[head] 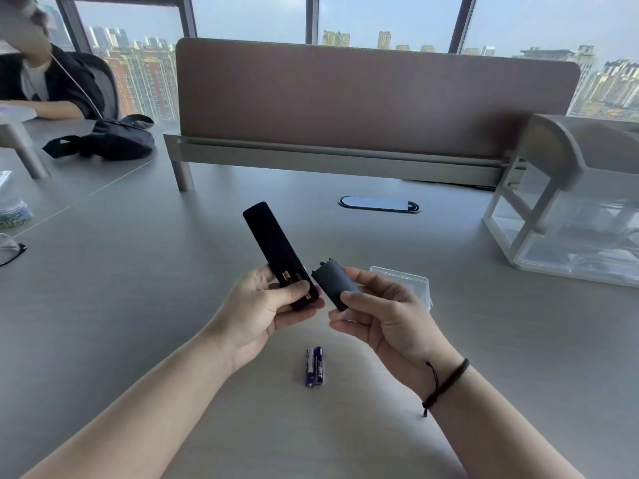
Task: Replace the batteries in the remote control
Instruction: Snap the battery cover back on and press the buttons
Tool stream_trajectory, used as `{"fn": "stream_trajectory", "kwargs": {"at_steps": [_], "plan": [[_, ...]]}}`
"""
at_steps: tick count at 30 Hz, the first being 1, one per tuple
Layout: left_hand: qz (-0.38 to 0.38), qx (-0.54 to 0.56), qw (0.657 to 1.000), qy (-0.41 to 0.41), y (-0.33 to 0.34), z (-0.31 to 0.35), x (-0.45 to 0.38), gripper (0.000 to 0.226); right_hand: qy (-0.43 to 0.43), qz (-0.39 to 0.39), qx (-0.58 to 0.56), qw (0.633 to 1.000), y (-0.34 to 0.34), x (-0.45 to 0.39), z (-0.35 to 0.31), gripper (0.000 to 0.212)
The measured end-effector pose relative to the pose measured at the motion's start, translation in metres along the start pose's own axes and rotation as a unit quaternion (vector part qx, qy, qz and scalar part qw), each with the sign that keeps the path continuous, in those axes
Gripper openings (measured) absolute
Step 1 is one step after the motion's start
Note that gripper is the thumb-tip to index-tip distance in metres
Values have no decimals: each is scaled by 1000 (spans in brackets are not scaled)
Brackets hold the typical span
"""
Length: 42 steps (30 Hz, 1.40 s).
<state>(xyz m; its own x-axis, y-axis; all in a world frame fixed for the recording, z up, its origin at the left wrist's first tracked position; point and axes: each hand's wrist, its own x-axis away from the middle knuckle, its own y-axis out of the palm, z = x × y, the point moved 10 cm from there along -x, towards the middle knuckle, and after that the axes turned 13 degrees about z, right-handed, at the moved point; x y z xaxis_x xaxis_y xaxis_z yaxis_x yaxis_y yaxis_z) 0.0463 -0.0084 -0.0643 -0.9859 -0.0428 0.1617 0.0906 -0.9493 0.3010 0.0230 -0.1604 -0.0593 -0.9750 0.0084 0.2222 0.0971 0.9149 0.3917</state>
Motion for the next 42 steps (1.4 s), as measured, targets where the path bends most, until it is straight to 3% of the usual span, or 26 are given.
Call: {"fn": "stream_trajectory", "kwargs": {"at_steps": [9, 19, 27, 34, 42], "plan": [[21, 88, 995, -43, 0, -2, -3, 25, 5, -2, 36, 999, 1, 1, 3, 28], [30, 44, 998, -21, -3, -1, -5, 20, -5, -14, 113, 993, 5, 4, 7, 24], [25, 51, 998, -37, -1, -3, -3, 22, -6, -12, 122, 992, 5, 4, 7, 20], [28, 75, 997, 6, -4, 7, -5, 22, 12, -5, 131, 991, 4, 4, 12, 13], [-11, 75, 997, -19, 5, -1, 0, 26, 11, 0, 128, 992, 6, 5, 14, 14]]}}
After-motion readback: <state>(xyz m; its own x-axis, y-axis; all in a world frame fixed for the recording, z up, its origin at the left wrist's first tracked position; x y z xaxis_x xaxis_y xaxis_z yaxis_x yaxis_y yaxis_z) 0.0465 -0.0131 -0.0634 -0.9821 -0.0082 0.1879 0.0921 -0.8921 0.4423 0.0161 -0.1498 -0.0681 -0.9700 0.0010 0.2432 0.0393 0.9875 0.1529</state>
